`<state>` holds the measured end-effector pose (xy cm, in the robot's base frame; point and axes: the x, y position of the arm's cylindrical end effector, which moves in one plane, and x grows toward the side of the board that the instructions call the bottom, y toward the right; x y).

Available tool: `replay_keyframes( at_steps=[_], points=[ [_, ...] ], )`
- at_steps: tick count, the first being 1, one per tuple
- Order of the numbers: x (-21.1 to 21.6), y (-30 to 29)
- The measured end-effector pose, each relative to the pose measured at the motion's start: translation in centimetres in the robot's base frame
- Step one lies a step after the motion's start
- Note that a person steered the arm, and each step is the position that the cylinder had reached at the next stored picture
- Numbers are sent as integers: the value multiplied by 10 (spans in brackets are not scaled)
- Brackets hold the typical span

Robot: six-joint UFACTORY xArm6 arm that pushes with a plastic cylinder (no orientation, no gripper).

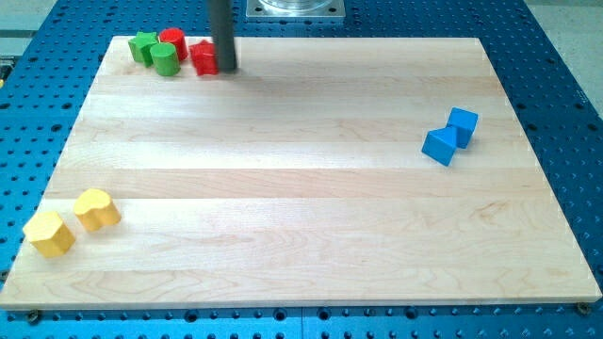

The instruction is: Move the blue blocks into the green circle

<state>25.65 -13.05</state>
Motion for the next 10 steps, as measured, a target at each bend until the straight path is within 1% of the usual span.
replay_keyframes(
  at_steps=[1,2,3,4,5,6,7,9,10],
  points=[
    [8,31],
    [1,153],
    [14,319],
    [82,423],
    [129,394],
    [141,311],
    [130,232],
    [210,324],
    [230,382]
  ],
)
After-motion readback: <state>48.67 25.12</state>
